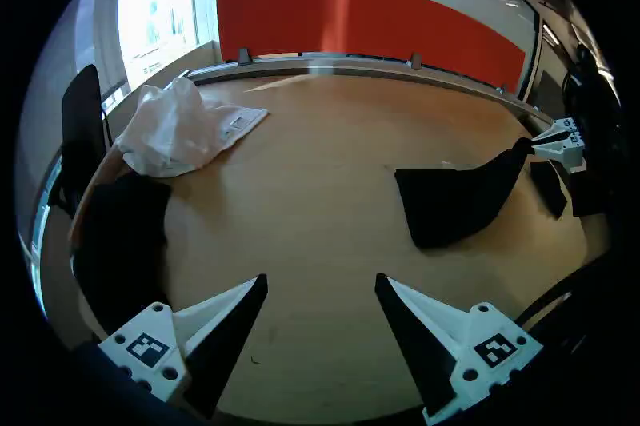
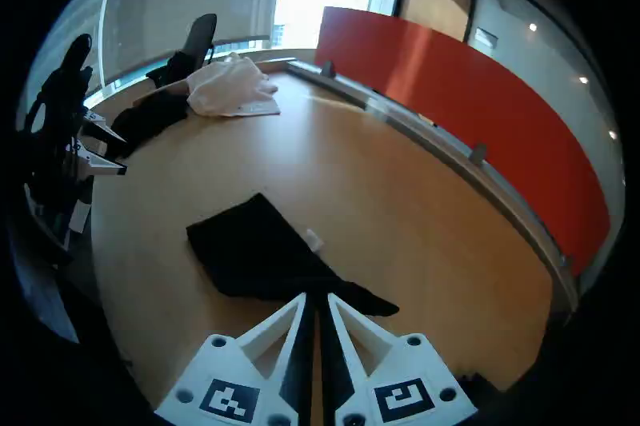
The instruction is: Fold towel
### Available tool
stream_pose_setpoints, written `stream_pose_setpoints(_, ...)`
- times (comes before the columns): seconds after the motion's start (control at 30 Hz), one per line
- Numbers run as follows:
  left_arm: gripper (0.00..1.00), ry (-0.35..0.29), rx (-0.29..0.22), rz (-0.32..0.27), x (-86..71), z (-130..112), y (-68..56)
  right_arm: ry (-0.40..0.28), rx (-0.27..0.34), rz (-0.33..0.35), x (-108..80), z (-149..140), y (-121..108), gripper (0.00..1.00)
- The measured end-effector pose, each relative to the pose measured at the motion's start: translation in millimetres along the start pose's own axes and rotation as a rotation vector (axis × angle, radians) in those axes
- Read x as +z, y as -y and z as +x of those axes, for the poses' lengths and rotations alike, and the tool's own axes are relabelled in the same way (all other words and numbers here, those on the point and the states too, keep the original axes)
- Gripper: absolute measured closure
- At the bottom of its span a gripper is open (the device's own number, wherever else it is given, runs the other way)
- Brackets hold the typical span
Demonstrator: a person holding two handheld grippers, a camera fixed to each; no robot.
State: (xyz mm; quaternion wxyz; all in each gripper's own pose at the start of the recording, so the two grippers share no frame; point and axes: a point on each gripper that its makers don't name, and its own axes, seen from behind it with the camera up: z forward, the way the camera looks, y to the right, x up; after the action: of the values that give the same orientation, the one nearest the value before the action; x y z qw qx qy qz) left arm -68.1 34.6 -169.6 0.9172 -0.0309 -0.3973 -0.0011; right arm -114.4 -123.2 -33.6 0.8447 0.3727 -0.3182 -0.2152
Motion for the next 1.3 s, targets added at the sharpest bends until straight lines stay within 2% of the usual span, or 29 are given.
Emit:
stream_pose_setpoints(0.2, 0.0, -0.004, -0.02, 0.008, -5.9, -2, 3.7, -0.041, -0.05, 0.044, 10.1, 34, 16, 0.97)
stream_pose_setpoints(0.5, 0.0, -0.011, -0.045, 0.023, -14.0, -4, 11.1, -0.04, -0.116, 0.115, 29.1, 52, 44, 0.97)
stream_pose_setpoints(0.7, 0.0, -0.011, -0.06, 0.029, -18.6, -7, 14.2, -0.034, -0.135, 0.157, 42.3, 58, 62, 0.97)
stream_pose_setpoints(1.1, 0.0, -0.011, -0.098, 0.055, -31.5, -17, 19.7, 0.02, -0.135, 0.268, 96.8, 52, 110, 0.97)
stream_pose_setpoints(1.3, 0.0, -0.009, -0.114, 0.067, -35.8, -23, 22.4, 0.037, -0.157, 0.288, 102.7, 49, 119, 0.97)
